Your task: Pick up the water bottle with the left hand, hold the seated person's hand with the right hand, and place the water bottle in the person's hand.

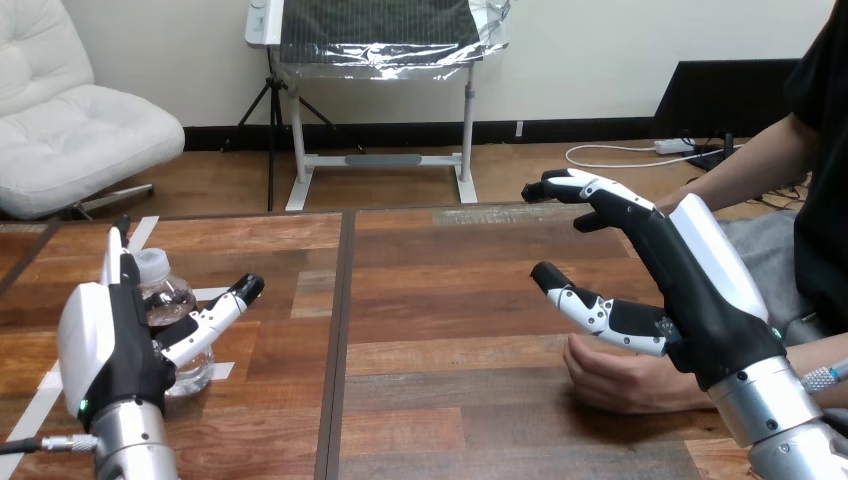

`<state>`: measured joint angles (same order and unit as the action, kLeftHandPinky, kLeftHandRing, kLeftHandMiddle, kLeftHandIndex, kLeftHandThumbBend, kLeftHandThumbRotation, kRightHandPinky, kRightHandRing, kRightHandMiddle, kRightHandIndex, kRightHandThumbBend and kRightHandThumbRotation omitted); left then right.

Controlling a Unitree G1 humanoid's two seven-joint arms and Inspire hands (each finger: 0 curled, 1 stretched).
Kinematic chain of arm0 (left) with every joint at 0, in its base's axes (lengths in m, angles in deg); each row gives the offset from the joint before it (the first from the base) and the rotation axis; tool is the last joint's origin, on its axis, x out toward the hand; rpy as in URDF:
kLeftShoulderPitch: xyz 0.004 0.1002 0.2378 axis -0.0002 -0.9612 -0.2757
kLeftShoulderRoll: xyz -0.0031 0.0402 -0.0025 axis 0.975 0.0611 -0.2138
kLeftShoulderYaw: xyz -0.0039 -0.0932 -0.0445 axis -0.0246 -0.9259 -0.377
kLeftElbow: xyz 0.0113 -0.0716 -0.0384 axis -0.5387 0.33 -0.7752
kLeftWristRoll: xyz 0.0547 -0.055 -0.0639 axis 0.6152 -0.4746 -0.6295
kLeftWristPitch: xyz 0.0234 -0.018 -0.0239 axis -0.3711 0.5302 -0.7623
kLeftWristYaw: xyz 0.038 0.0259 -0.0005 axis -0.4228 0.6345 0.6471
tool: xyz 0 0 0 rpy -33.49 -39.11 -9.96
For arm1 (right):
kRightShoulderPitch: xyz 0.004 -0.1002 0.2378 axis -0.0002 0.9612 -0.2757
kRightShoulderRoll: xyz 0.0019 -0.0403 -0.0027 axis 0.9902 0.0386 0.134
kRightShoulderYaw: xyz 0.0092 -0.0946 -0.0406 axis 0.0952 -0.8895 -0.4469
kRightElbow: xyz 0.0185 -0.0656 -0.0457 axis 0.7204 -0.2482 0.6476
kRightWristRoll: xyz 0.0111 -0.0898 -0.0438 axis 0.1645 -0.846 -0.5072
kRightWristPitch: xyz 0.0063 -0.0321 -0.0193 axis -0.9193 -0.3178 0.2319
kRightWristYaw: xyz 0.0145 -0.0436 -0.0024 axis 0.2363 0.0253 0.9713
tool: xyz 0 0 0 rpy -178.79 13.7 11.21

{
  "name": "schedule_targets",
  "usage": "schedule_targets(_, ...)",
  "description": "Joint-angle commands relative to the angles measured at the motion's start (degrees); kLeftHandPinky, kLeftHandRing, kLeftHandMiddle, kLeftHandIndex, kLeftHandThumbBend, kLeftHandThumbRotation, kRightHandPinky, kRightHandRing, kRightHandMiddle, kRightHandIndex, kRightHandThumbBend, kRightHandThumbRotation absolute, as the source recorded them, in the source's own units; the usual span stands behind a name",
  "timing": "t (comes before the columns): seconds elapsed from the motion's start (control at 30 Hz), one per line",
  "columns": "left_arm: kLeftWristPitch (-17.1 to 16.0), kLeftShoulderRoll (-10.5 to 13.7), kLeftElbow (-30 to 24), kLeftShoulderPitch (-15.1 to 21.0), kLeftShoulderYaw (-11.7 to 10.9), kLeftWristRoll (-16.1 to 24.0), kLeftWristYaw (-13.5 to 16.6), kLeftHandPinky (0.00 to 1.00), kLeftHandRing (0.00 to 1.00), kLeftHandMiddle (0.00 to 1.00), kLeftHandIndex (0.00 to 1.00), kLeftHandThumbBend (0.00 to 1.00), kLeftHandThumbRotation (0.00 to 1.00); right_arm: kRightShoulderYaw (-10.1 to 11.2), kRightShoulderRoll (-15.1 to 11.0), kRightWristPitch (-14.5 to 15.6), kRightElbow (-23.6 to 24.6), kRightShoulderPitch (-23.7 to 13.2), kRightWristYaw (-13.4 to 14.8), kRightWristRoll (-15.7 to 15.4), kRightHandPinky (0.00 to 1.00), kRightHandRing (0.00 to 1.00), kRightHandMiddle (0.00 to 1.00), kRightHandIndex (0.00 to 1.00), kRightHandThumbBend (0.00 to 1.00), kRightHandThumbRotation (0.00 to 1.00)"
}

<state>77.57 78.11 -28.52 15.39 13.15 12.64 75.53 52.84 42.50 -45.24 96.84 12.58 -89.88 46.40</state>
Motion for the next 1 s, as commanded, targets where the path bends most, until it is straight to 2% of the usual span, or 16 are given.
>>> schedule_targets(0.0,-0.16,2.54,3.27,5.78,1.39,1.28,1.6,0.87,0.94,0.96,0.98,1.0,0.57,0.68,-0.61,0.07,-0.28,-4.0,0.23,0.15,0.75,0.85,0.86,0.76,0.43,0.0)
schedule_targets(0.37,1.11,4.13,10.05,9.03,3.0,2.6,4.12,0.88,0.95,0.96,0.97,0.99,0.56,0.78,-1.01,-0.09,-0.47,-4.15,0.18,-0.12,0.75,0.84,0.86,0.76,0.43,0.01)
schedule_targets(0.63,0.56,5.37,15.37,10.94,4.02,3.43,6.46,0.91,0.94,0.95,0.96,0.98,0.57,0.94,-1.22,0.46,-0.04,-4.0,-0.42,0.45,0.75,0.85,0.86,0.76,0.43,0.02)
schedule_targets(0.97,1.06,6.31,18.7,12.4,5.37,3.56,8.98,0.94,0.94,0.94,0.96,0.97,0.56,1.12,-1.41,0.4,-0.09,-4.02,-0.68,0.7,0.75,0.85,0.86,0.76,0.43,0.02)
